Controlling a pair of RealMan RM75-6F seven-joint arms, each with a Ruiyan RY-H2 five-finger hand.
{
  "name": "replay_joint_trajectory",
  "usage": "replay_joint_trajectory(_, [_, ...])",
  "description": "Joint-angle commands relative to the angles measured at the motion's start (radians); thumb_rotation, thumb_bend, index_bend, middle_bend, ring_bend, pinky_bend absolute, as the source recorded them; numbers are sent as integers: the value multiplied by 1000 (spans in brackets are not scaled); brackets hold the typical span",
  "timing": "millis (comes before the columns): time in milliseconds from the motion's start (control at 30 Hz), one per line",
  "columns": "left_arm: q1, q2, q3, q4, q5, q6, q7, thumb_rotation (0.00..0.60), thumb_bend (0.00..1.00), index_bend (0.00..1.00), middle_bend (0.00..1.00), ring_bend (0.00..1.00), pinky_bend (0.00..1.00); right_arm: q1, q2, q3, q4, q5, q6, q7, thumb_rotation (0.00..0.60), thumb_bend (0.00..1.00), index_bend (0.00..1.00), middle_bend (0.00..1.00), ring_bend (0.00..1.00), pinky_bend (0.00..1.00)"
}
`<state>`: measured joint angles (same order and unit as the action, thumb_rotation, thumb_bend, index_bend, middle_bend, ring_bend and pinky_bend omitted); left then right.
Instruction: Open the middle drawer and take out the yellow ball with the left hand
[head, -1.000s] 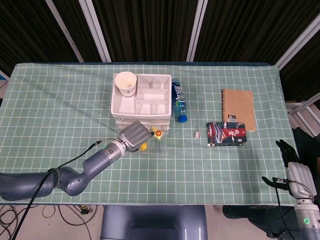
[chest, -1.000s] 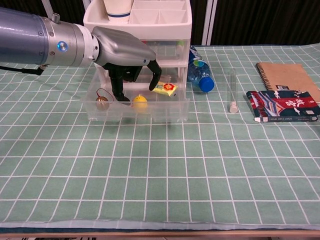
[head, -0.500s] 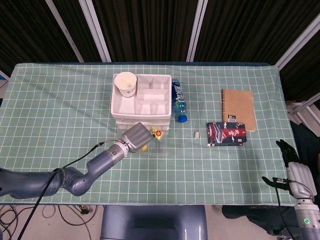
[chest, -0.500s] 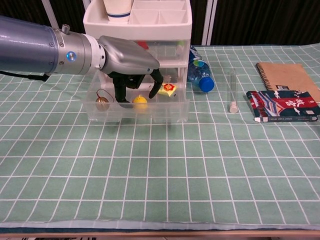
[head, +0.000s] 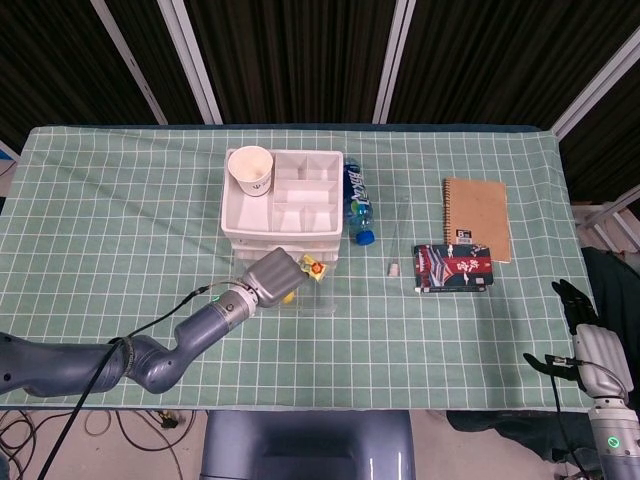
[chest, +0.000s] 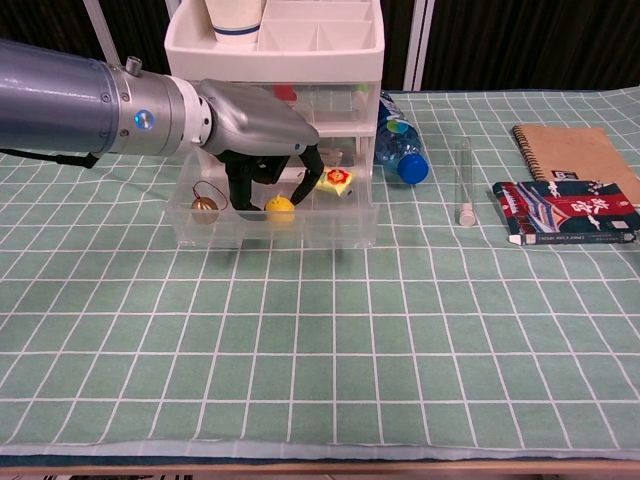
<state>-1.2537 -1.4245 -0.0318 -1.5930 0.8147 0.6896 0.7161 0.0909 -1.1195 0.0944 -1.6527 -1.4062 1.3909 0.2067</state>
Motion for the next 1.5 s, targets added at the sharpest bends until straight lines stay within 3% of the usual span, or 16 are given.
replay_joint_trajectory(33, [-1, 4, 2, -4, 3, 7, -5, 600, 354, 552, 1000, 1000, 1000, 0, 0, 0, 0, -1, 0, 0, 600, 50, 0, 0, 0, 221])
replay_joint_trajectory(567, [21, 83, -15, -102, 56, 104, -36, 600, 361, 561, 1000, 1000, 1000, -1, 0, -1, 0, -4, 3, -1, 600, 50, 0, 0, 0, 221])
replay_joint_trajectory(833, [98, 207, -20, -278, 112, 282, -24, 600, 373, 559, 1000, 1000, 1000, -2, 0, -4, 4, -12, 8, -7, 600, 49, 0, 0, 0, 221])
replay_joint_trajectory(1000, [188, 336, 19, -406, 164, 377, -46, 600, 372, 560, 1000, 1000, 1000, -3, -1, -6, 2, -19, 14, -15, 600, 49, 0, 0, 0, 221])
replay_joint_trajectory(1233, [324, 482, 99, -478, 262, 459, -106, 600, 373, 563, 1000, 1000, 1000, -7, -3, -8, -1, -27, 26, -30, 600, 49, 0, 0, 0, 221])
replay_joint_trajectory(1367, [394, 510, 139, -456, 303, 474, -163, 600, 373, 564, 1000, 1000, 1000, -7, -5, -9, -1, -32, 31, -41, 600, 50, 0, 0, 0, 221])
replay_joint_trajectory(1500, [446, 479, 169, -399, 310, 466, -202, 600, 373, 562, 1000, 1000, 1000, -8, -5, -10, -3, -32, 32, -46, 600, 49, 0, 0, 0, 221])
